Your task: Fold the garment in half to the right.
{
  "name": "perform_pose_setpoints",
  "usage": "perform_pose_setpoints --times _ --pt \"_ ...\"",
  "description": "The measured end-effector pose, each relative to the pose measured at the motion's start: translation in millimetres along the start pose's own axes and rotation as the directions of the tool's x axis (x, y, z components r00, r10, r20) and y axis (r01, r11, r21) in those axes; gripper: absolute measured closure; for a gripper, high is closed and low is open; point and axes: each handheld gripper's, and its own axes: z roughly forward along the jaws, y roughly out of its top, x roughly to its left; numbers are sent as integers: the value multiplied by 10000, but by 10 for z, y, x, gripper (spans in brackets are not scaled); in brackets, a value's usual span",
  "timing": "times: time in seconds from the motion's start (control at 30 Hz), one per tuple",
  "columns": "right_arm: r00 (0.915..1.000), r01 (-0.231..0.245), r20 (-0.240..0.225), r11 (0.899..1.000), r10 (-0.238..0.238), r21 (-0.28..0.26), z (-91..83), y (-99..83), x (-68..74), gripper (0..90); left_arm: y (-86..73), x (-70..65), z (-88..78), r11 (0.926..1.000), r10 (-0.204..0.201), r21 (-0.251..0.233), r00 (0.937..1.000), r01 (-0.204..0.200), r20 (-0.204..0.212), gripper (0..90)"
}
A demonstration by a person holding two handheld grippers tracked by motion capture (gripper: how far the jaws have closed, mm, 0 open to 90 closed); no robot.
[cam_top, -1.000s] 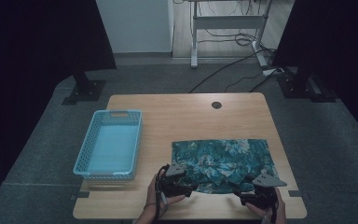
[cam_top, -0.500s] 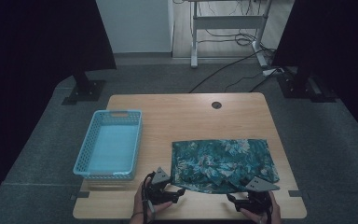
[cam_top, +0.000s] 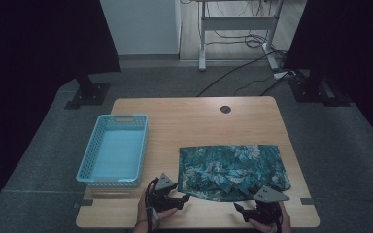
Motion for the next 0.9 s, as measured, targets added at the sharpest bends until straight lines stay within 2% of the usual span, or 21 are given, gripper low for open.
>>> perform_pose_setpoints --times 0.3,0.53,0.9 --pt "10000 52 -17 10000 -52 -16 -1 -11 34 220 23 32 15 10000 -66 69 10000 65 23 242" --pt "9994 343 -74 9993 -342 135 37 -11 83 220 44 36 33 9999 -3 109 10000 3 49 246" --pt "9989 468 -72 9987 -466 225 55 -18 105 220 115 149 19 9993 -376 -77 9993 375 -79 238"
